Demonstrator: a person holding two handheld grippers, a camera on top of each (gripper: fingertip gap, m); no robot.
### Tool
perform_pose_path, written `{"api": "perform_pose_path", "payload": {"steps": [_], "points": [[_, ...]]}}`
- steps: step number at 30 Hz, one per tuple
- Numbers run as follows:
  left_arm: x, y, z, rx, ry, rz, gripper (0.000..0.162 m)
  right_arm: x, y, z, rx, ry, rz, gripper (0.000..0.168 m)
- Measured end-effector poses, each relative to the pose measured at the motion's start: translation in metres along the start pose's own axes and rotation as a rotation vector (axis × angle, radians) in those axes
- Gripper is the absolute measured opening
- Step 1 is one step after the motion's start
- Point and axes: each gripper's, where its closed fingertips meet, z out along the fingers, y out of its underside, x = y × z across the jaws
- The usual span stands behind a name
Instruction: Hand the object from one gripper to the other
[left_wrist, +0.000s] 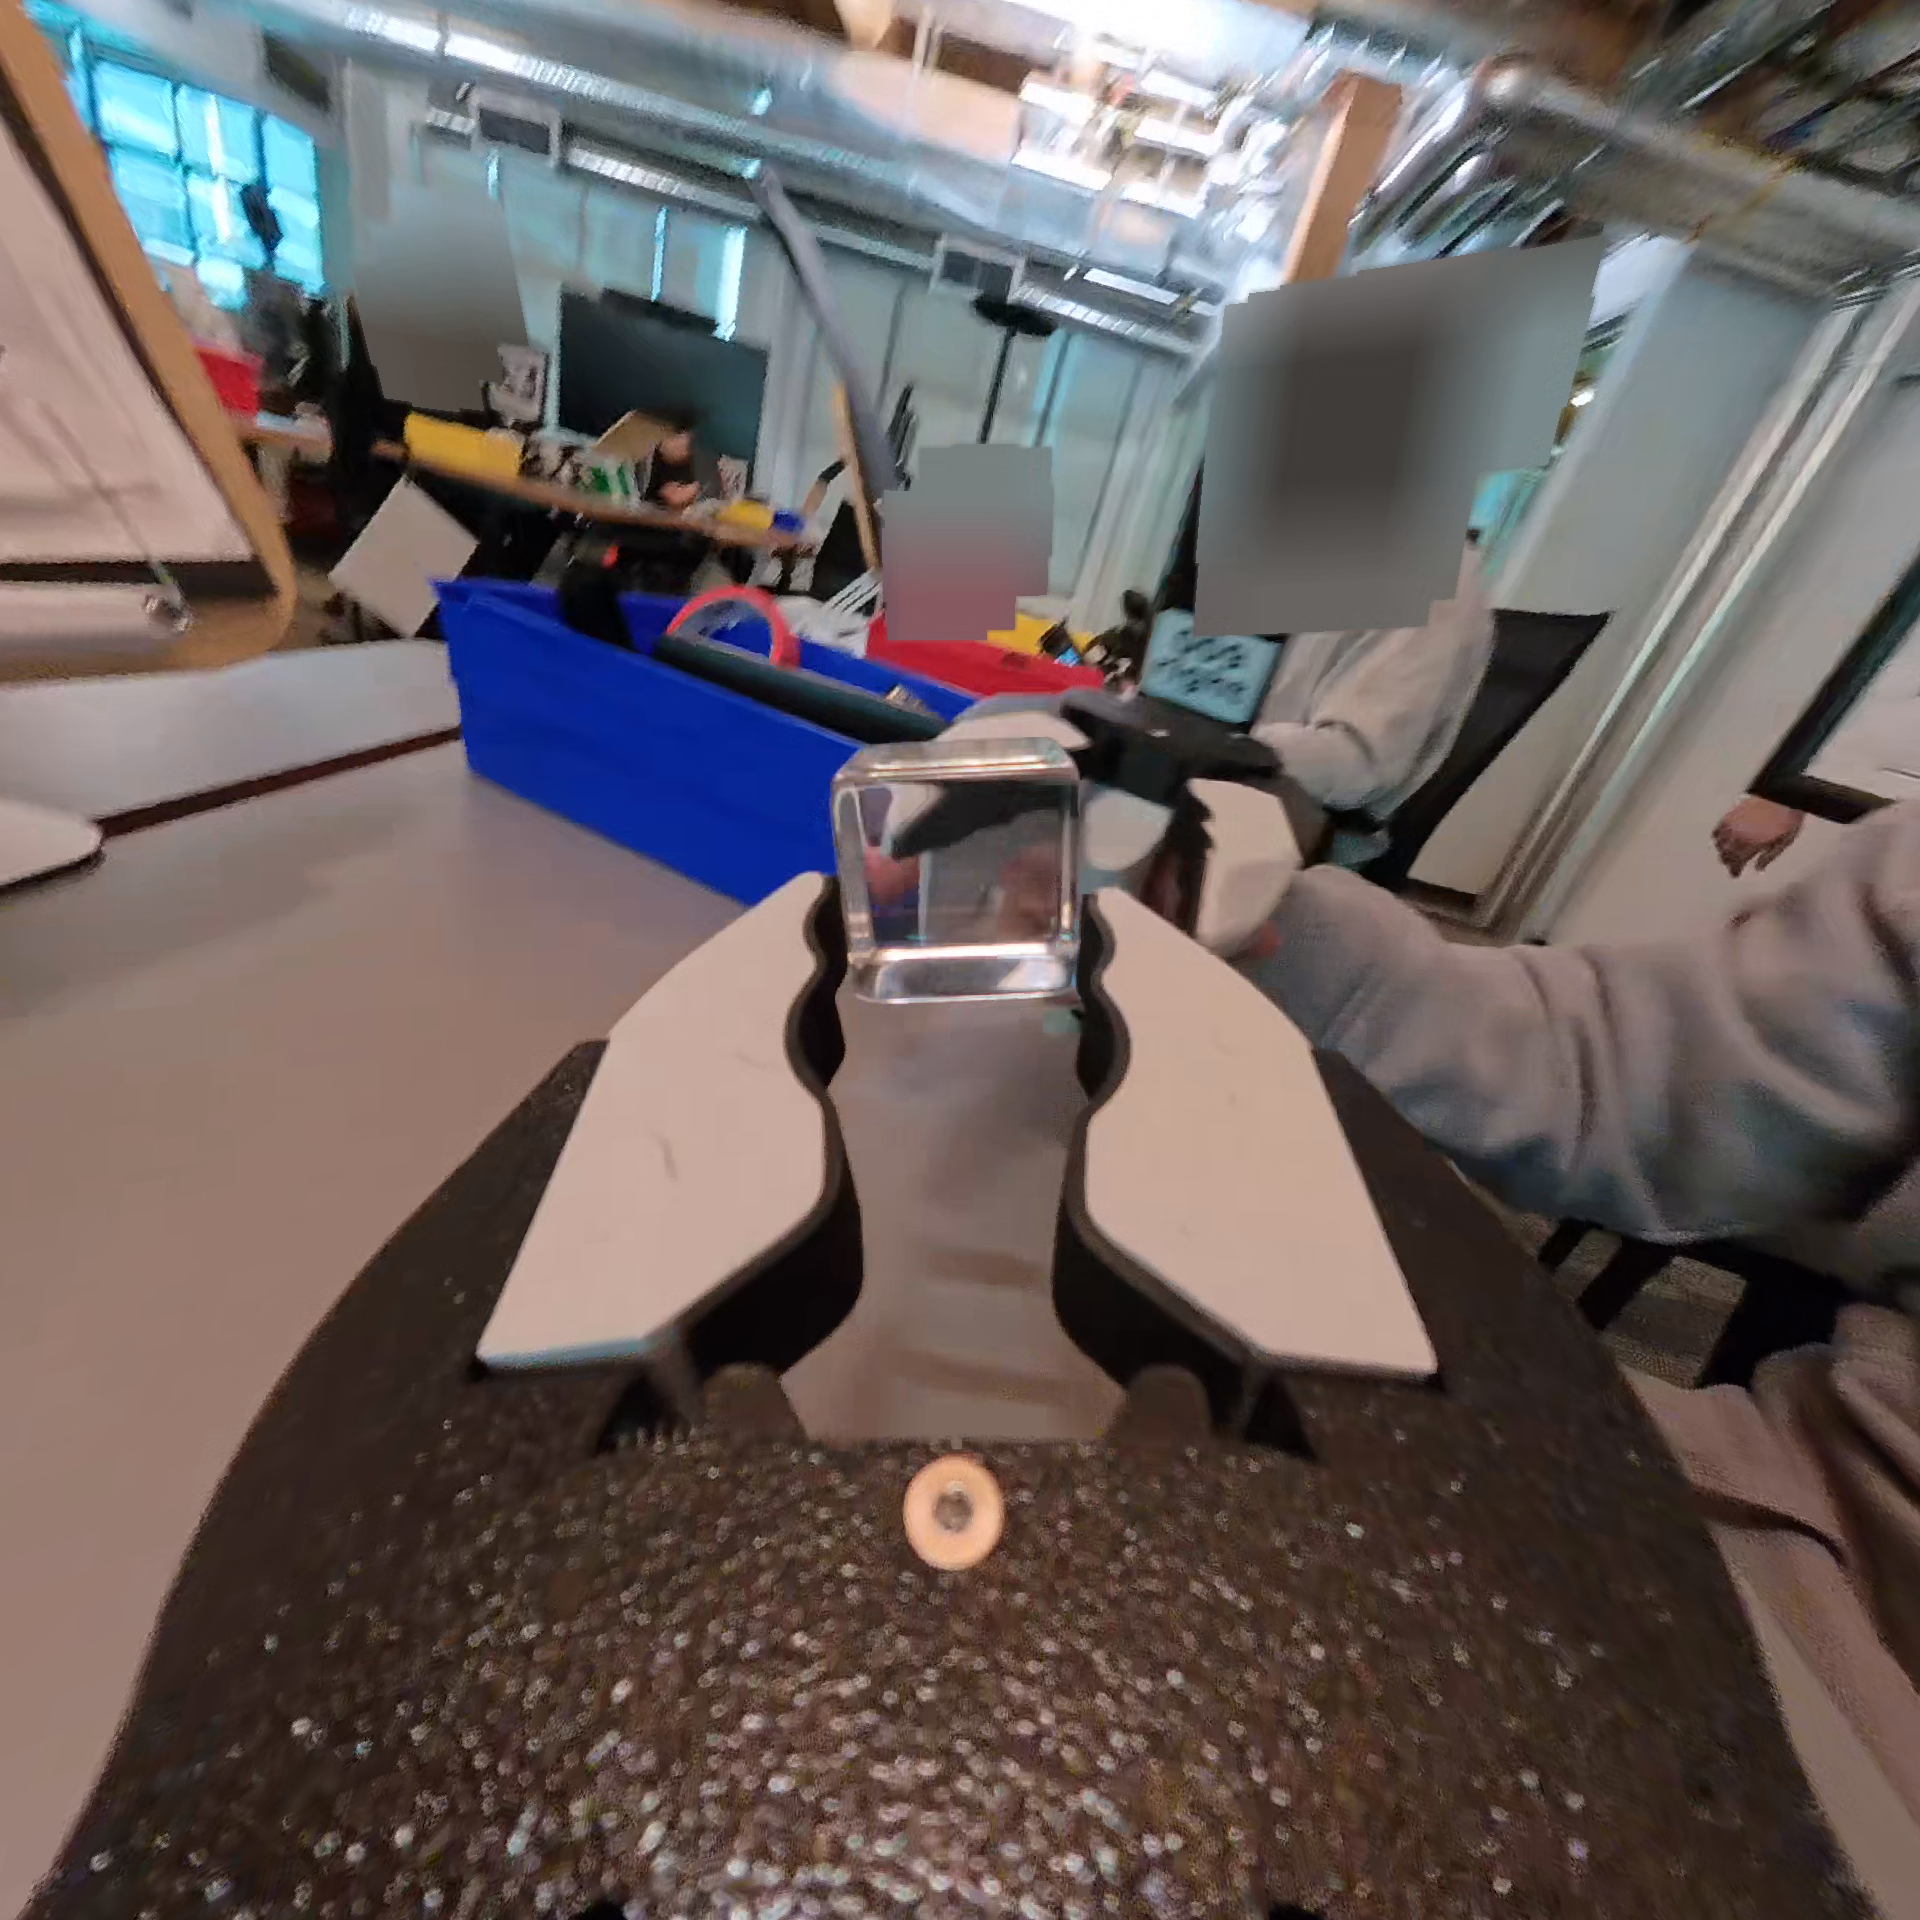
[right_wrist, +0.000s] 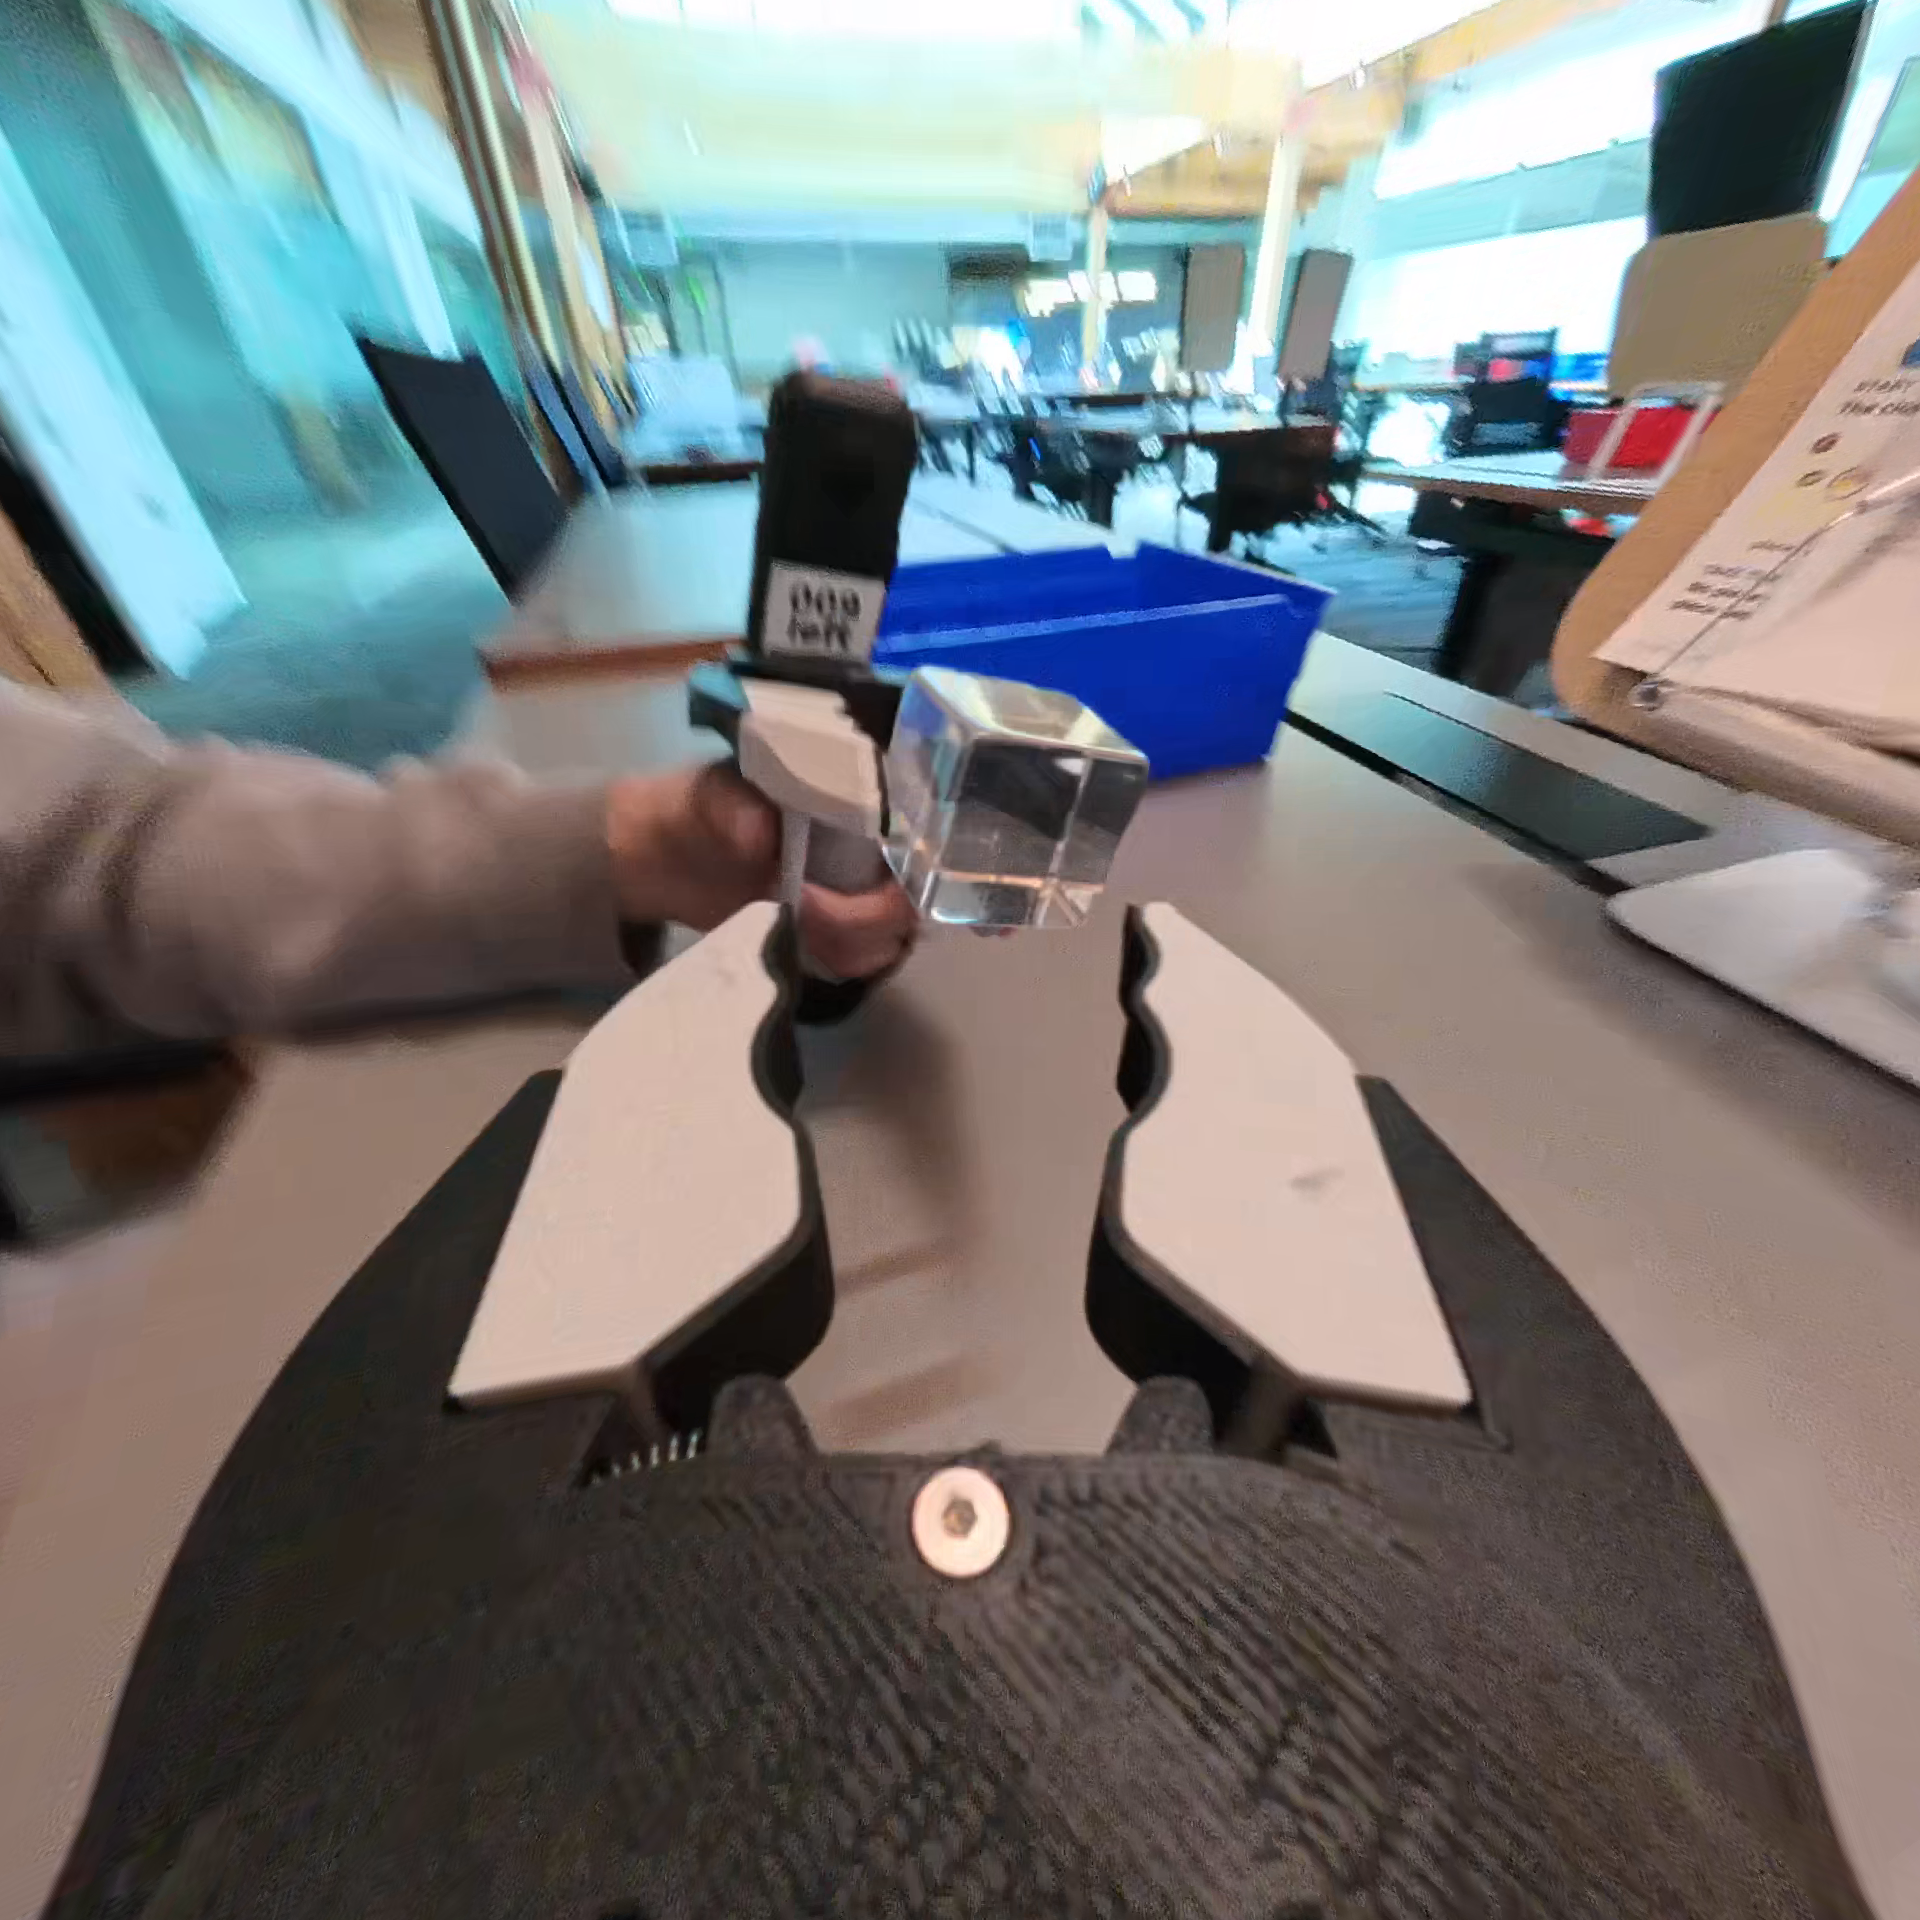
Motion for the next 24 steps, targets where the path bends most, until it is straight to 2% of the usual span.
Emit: {"api": "perform_pose_path", "payload": {"steps": [4,6,11,13,16,20,24], "points": [[0.015,-0.002,0.000,0.016,0.082,0.077,0.042,-0.005,-0.004,0.006,0.077,-0.067,0.163,0.054],[0.020,0.000,0.003,0.008,0.100,0.091,0.042,-0.015,-0.001,0.012,0.071,-0.104,0.174,0.054],[0.021,0.003,0.003,-0.001,0.115,0.087,0.042,-0.012,0.000,0.015,0.073,-0.052,0.126,0.049],[0.013,0.003,0.004,-0.003,0.064,0.070,0.041,-0.001,-0.001,0.013,0.076,0.032,0.067,0.042],[-0.002,-0.001,0.006,0.034,-0.068,0.050,0.040,0.014,-0.003,0.011,0.096,0.164,0.046,0.042],[-0.007,-0.003,0.008,0.047,-0.130,0.044,0.030,0.024,-0.003,0.010,0.097,0.262,0.001,0.042],[-0.009,-0.002,0.008,0.067,-0.127,0.000,0.030,0.026,-0.003,0.009,0.088,0.336,-0.095,0.042]]}}
